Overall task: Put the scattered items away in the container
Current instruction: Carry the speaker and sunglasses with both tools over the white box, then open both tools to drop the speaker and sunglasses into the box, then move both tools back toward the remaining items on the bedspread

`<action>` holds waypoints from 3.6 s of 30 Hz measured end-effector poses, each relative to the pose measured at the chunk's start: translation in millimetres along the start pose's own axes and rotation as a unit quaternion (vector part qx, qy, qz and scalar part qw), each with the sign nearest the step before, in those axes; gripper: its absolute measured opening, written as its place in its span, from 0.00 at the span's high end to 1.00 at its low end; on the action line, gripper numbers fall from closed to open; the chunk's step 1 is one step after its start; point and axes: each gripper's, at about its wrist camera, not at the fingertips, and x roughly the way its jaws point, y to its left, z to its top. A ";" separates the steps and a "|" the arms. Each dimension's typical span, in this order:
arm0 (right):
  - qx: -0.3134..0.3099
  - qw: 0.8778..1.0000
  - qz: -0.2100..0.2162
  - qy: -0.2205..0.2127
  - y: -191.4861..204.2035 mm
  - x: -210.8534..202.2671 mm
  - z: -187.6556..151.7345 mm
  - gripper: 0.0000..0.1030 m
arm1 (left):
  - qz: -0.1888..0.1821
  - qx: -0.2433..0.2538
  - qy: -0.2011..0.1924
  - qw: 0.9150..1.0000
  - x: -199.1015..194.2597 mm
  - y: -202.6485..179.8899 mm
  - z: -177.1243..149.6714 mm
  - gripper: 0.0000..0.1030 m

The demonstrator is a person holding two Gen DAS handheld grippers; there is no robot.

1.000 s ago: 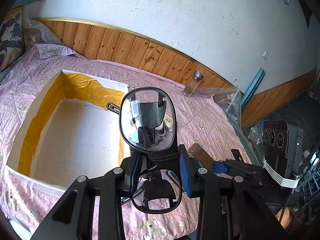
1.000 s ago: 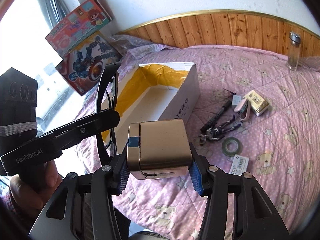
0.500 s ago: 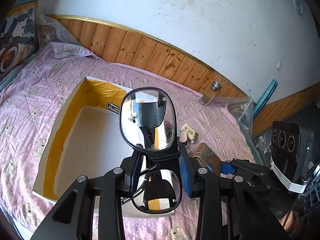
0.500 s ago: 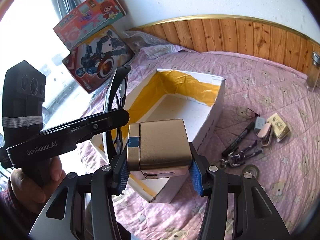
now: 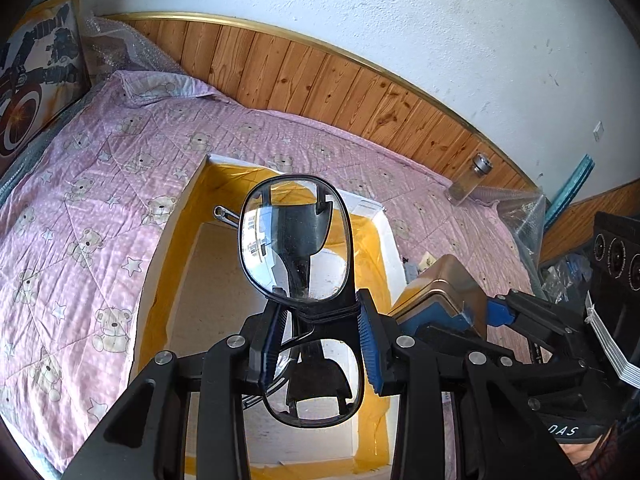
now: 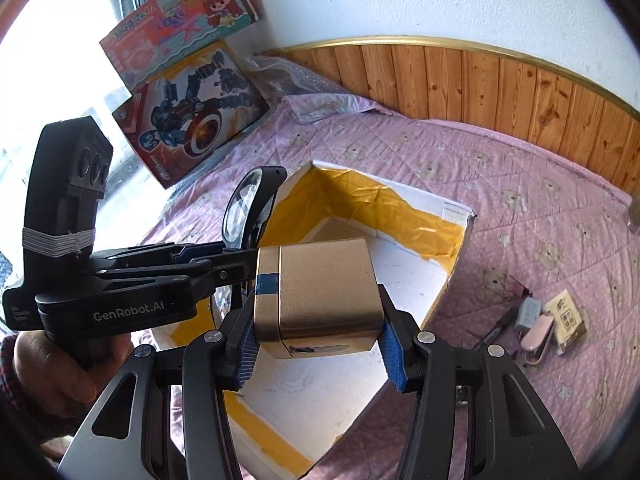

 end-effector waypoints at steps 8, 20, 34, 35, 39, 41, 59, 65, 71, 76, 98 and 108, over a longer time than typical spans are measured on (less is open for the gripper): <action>-0.007 1.000 -0.017 0.020 -18.4 36.1 23.3 0.48 | 0.020 0.000 0.046 0.999 41.0 10.3 24.5 0.65; -0.029 0.996 -0.061 0.059 -39.4 86.9 41.9 0.47 | 0.040 -0.015 0.127 0.991 105.9 29.3 45.9 0.65; -0.019 0.996 -0.071 0.049 -40.0 80.8 40.1 0.46 | 0.074 -0.021 0.143 0.987 117.5 46.2 50.1 0.56; -0.020 0.996 -0.069 0.048 -38.6 77.6 39.6 0.46 | 0.073 -0.020 0.144 0.987 115.3 45.4 48.6 0.56; -0.024 0.996 -0.067 0.044 -30.9 66.2 35.3 0.46 | 0.074 0.001 0.153 0.986 109.3 35.1 38.1 0.56; -0.025 0.996 -0.067 0.047 -28.4 62.8 31.9 0.46 | 0.075 0.011 0.156 0.985 107.6 28.6 32.8 0.56; -0.021 0.996 -0.061 0.066 -5.1 36.4 5.1 0.46 | 0.087 0.048 0.145 0.984 59.6 3.5 0.7 0.52; -0.020 0.996 -0.056 0.066 2.7 25.0 -1.4 0.46 | 0.086 0.053 0.141 0.985 45.6 -2.8 -7.1 0.51; -0.028 0.996 -0.056 0.067 13.6 15.3 -11.7 0.46 | 0.085 0.055 0.140 0.985 32.2 -8.3 -18.9 0.51; -0.027 0.996 -0.058 0.066 18.7 7.0 -20.2 0.46 | 0.081 0.056 0.140 0.985 20.9 -12.3 -32.1 0.51; 0.001 0.999 -0.030 0.024 36.3 -61.8 -72.8 0.46 | 0.098 0.097 0.115 0.984 -30.9 -55.0 -79.0 0.47; 0.053 0.998 -0.019 0.006 12.3 -95.4 -109.2 0.46 | 0.100 0.150 0.097 0.979 -46.1 -102.5 -101.3 0.45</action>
